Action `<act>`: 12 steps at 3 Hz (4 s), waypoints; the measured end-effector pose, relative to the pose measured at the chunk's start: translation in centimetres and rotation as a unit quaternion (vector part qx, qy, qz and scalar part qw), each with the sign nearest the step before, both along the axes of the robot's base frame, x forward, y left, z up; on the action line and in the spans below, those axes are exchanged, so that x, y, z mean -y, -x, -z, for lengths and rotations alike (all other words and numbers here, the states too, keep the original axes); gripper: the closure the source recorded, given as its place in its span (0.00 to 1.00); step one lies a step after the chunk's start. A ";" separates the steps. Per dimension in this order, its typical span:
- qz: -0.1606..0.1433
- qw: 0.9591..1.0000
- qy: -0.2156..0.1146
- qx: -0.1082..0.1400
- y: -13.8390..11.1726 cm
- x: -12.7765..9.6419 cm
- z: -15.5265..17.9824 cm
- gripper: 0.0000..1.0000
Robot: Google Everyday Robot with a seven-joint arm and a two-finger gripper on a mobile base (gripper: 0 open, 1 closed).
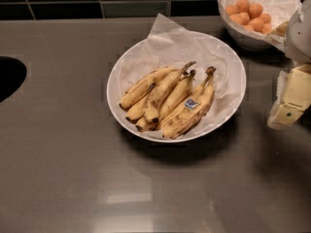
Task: Pick banana from white bowl
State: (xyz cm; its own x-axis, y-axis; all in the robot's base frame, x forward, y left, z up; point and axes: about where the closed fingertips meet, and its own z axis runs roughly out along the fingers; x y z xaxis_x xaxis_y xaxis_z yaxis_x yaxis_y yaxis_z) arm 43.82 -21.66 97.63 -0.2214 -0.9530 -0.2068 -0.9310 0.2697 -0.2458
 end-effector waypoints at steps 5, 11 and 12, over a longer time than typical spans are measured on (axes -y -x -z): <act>-0.235 0.971 -0.031 -0.038 -4.7 -15.1 -0.2 0.00; -0.289 0.948 -0.072 -0.109 -6.5 -18.2 4.5 0.41; -0.303 0.943 -0.069 -0.118 -7.0 -19.4 4.8 0.44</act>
Offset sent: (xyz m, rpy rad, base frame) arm 0.0267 0.0721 0.0170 -0.0169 0.0097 0.2283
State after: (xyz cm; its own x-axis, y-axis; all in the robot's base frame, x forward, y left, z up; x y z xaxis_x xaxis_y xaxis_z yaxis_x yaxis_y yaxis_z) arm 50.84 -2.27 92.79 0.2998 -0.8870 -0.3511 -0.9489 -0.3153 -0.0137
